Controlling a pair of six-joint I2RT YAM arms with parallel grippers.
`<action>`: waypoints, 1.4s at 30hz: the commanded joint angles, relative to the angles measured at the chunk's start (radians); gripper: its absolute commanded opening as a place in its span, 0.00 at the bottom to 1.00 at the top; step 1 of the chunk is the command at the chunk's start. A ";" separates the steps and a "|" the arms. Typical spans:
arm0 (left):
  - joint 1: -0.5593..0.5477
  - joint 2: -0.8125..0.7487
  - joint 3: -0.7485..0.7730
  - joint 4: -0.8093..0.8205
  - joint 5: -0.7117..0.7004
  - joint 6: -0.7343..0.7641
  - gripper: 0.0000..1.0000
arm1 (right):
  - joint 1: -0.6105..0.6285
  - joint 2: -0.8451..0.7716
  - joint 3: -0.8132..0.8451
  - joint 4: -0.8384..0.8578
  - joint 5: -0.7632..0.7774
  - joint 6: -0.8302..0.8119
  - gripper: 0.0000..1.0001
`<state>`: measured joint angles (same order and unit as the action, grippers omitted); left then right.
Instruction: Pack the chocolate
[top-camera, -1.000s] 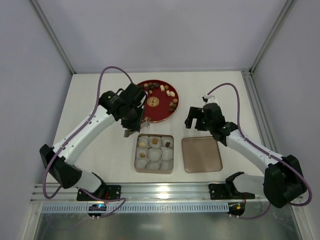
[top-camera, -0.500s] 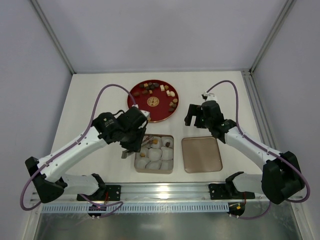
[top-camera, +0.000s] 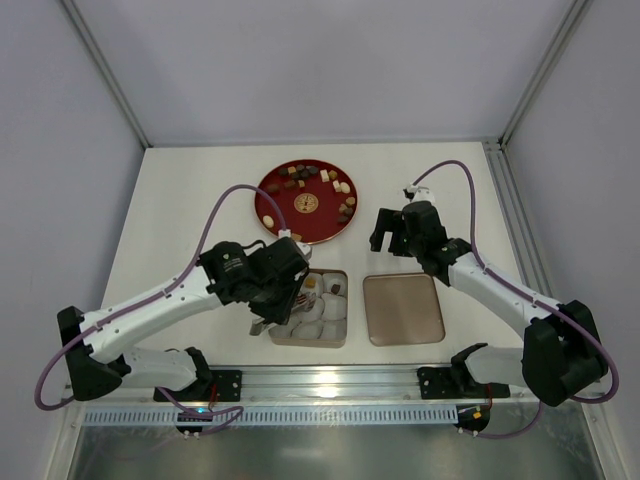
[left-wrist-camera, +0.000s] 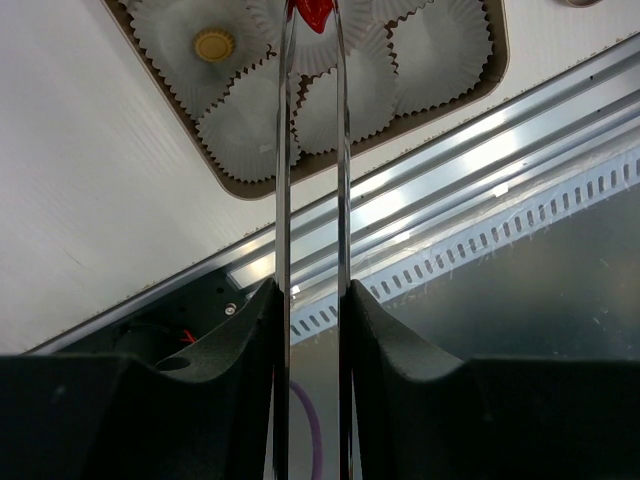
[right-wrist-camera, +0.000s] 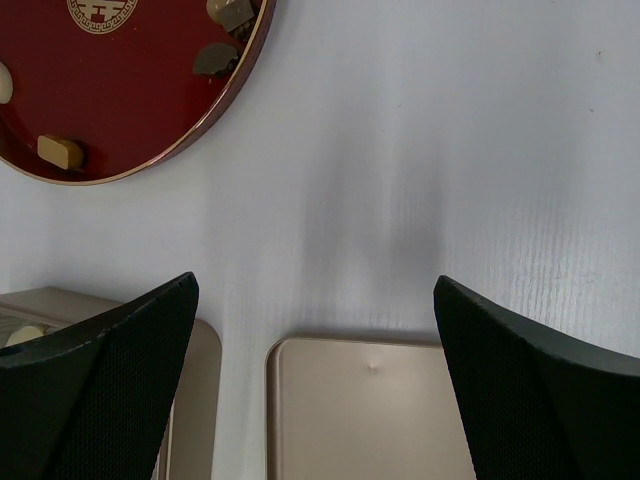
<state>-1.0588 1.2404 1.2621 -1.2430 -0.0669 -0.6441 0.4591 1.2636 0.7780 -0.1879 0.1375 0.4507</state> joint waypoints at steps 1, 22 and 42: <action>-0.010 -0.007 -0.010 0.045 -0.010 -0.014 0.31 | 0.006 0.002 0.035 0.027 0.024 0.003 1.00; -0.018 0.016 -0.046 0.059 -0.034 -0.020 0.37 | 0.006 -0.001 0.030 0.030 0.019 0.000 1.00; -0.017 0.033 0.101 0.042 -0.062 0.017 0.38 | 0.006 -0.001 0.046 0.018 0.014 -0.012 1.00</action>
<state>-1.0721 1.2705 1.2934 -1.2137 -0.1032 -0.6453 0.4591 1.2636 0.7780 -0.1883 0.1390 0.4477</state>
